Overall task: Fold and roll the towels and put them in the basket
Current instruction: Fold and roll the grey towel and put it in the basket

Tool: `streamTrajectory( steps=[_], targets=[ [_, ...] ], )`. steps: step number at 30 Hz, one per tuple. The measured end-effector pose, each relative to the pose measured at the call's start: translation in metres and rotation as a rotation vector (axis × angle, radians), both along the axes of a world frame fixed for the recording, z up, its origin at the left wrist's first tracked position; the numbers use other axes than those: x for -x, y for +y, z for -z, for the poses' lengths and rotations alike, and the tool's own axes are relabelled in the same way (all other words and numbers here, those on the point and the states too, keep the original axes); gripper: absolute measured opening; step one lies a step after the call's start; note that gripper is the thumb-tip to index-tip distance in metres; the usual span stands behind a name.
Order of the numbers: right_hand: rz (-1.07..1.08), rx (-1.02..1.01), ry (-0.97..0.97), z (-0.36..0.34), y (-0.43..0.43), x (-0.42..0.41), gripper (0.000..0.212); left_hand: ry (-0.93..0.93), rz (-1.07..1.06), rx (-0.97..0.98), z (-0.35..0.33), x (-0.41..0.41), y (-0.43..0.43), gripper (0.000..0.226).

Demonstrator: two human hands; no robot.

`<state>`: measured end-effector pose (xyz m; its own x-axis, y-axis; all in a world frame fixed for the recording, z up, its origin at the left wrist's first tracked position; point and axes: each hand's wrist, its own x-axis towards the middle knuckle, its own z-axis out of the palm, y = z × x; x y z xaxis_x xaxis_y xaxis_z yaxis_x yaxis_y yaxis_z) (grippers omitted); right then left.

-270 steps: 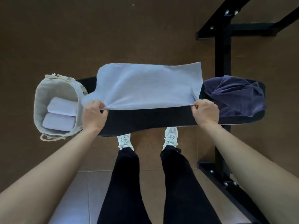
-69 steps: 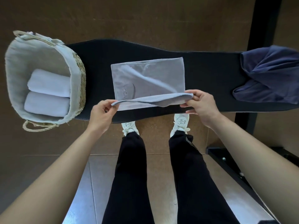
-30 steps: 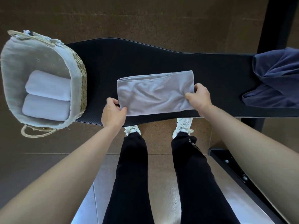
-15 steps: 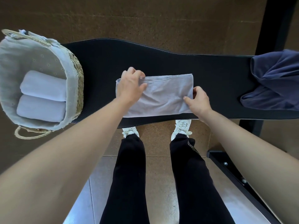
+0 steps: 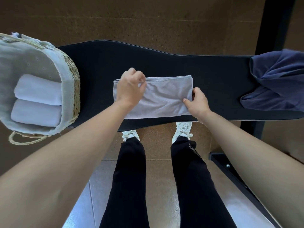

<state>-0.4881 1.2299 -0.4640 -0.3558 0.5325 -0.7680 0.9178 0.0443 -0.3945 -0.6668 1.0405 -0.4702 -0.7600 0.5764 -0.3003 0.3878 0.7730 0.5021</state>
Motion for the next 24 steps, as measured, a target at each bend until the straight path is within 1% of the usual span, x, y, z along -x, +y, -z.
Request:
streamTrajectory(
  steps=[3,6,9,11,13,16,19,21,24],
  targets=[
    [0.003,0.003,0.003,0.0,0.0,0.0,0.02,-0.101,0.08,0.042,0.001,-0.004,0.004,0.017],
    [0.004,0.003,0.006,-0.001,0.0,-0.001,0.02,-0.116,0.075,0.091,0.0,-0.004,0.008,0.02],
    [0.001,0.006,0.003,-0.001,-0.001,0.0,0.02,-0.169,0.05,0.16,0.0,0.0,0.016,0.018],
    [0.0,0.012,-0.002,-0.001,-0.002,0.0,0.022,-0.232,0.015,0.251,0.0,0.005,0.024,0.012],
    [0.001,0.017,-0.006,-0.002,-0.002,0.0,0.022,-0.274,0.009,0.303,0.0,0.009,0.03,0.006],
    [0.013,0.021,0.006,-0.003,-0.002,-0.001,0.02,-0.285,-0.022,0.267,-0.002,0.013,0.032,0.007],
    [0.008,0.003,0.017,-0.003,-0.005,-0.003,0.019,-0.251,-0.061,0.191,-0.004,0.013,0.031,0.008],
    [0.013,0.005,0.019,-0.005,-0.008,-0.004,0.019,-0.235,0.005,0.18,-0.005,0.01,0.03,0.004],
    [0.009,0.009,0.026,-0.005,-0.008,-0.006,0.018,-0.262,0.131,0.156,-0.003,0.002,0.029,0.019]
  ],
)
